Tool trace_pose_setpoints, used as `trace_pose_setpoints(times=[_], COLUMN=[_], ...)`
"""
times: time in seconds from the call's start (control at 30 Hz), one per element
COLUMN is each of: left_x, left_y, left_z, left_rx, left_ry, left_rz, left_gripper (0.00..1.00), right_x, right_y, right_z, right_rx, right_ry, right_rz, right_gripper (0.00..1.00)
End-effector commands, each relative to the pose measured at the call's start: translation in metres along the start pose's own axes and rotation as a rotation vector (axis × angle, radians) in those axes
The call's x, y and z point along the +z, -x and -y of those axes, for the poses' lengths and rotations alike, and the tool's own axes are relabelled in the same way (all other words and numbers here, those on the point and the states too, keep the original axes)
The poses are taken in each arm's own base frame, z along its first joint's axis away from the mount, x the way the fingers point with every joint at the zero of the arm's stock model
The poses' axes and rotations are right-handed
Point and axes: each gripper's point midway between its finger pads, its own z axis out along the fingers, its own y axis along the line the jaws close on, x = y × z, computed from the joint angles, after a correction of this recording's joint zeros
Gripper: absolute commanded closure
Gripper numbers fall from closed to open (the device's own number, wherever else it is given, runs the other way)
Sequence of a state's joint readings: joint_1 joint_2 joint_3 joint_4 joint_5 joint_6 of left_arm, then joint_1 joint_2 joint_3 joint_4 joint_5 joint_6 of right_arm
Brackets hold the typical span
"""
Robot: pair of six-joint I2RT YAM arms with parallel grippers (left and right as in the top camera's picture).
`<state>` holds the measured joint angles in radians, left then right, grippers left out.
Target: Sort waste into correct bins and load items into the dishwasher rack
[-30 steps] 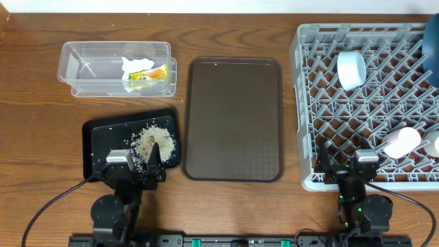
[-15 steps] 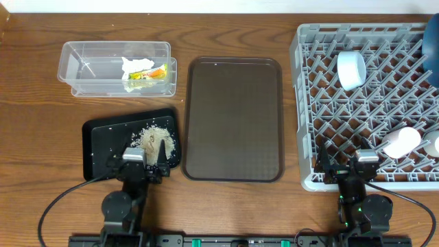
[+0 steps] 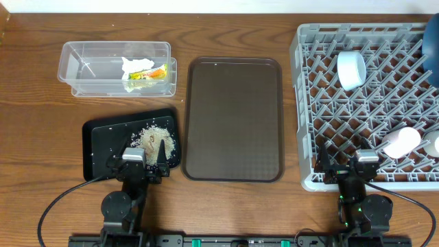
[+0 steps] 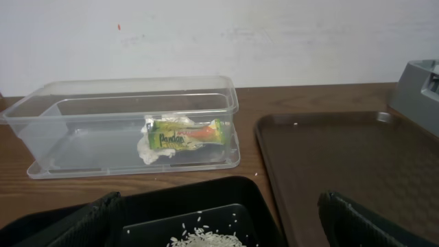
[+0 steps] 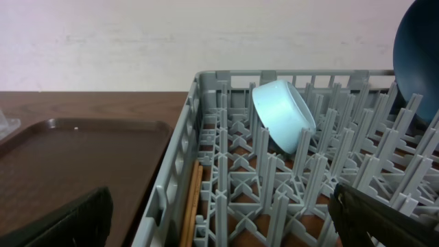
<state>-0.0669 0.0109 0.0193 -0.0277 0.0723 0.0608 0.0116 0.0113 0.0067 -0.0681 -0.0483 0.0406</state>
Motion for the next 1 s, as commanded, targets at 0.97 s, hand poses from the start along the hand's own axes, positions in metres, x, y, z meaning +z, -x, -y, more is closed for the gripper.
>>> trace_pose_setpoints(times=[0.97], left_x=[0.0006], left_y=[-0.0145], left_z=[0.0029], left_rx=[0.008], left_ry=[-0.019], left_rz=[-0.043], left_gripper=[0.07], right_x=[-0.0003], right_y=[-0.0002], right_z=[-0.0026], right_rx=[-0.003], right_ry=[0.008], right_rz=[0.001], right_gripper=[0.01])
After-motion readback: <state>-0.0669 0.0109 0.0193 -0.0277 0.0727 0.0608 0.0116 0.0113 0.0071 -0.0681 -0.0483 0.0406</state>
